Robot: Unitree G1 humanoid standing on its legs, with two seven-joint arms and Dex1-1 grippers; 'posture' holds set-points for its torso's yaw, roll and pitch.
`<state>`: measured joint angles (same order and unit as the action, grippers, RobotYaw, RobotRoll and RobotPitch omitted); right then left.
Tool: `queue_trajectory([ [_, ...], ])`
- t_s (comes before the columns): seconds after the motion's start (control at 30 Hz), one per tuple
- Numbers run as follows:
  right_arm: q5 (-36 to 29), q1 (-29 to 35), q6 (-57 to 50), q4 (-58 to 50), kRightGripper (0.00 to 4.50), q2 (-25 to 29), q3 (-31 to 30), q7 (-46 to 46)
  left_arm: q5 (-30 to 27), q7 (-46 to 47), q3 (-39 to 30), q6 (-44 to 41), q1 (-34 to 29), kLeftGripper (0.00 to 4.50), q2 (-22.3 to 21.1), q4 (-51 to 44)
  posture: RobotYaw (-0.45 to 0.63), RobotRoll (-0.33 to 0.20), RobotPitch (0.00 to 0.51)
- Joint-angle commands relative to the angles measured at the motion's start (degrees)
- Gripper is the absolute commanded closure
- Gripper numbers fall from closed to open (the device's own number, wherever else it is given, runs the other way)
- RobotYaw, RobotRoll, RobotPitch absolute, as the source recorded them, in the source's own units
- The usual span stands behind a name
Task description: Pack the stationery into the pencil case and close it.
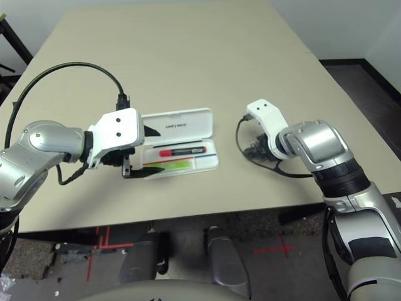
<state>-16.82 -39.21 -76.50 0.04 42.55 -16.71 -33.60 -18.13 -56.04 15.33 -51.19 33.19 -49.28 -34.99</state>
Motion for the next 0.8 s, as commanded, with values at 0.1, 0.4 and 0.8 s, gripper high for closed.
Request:
queue_trajectory([
  [0.1,1.28,0.80,0.16,1.52,4.20,1.15,-1.75,-0.64,-0.57,0.00,1.20,-0.24,0.40,0.00,0.22,-0.43,-0.03,0.000,0.147],
  [0.4,3.76,0.80,13.30,-1.57,4.20,8.32,-6.22,-9.58,-0.41,-0.10,1.42,0.02,0.52,0.00,0.24,-0.05,-0.03,0.000,0.146],
  [0.8,10.49,5.51,56.17,-0.34,4.20,13.38,-4.49,-29.26,-0.34,-0.01,1.62,0.05,0.49,0.00,0.34,0.11,-0.03,0.000,0.148],
])
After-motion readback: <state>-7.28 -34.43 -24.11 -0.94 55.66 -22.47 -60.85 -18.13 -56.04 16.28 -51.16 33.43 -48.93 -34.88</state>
